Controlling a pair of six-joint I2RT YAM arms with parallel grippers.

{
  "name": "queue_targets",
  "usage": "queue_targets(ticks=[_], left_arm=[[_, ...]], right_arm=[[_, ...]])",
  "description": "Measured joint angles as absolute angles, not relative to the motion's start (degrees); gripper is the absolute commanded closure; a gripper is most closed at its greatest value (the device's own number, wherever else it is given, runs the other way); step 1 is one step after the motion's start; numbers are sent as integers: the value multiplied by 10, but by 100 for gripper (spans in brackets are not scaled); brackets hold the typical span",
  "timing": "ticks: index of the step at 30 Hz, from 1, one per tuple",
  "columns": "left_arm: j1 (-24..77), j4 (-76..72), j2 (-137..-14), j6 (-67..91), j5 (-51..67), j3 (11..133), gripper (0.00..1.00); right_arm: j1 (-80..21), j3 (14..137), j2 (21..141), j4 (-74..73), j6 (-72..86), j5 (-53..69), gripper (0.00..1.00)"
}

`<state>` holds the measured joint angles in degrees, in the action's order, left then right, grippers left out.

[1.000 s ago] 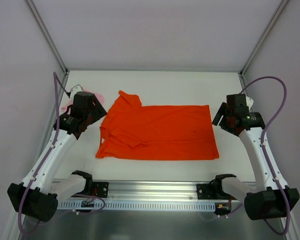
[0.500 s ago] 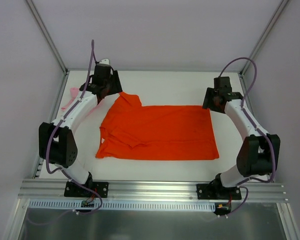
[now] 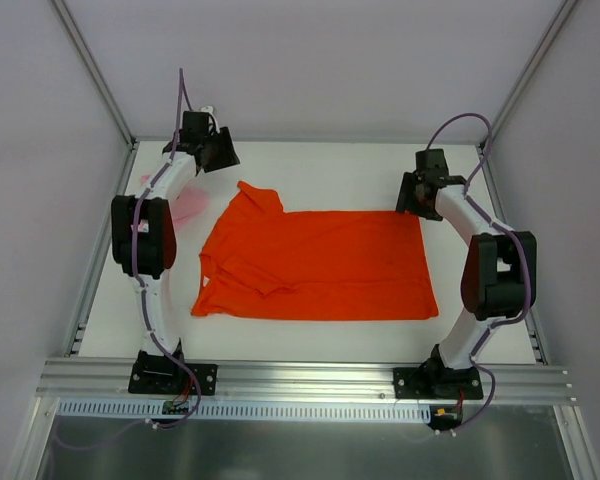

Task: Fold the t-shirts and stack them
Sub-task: Grap the side of the flattened tshirt furthest away from the robot with both arms

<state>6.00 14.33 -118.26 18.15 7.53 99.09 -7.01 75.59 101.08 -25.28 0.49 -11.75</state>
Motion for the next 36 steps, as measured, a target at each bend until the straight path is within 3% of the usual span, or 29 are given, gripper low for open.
queue_targets(ticks=[8, 14, 36], left_arm=[[60, 168, -1280, 160, 119, 1069, 50], [59, 175, -1284, 155, 119, 1070, 47], [59, 215, -1344, 152, 121, 1105, 50]], right_arm=[[-70, 763, 1011, -249, 4, -120, 30], [-70, 763, 1011, -248, 4, -127, 30], [-70, 763, 1011, -246, 4, -128, 30]])
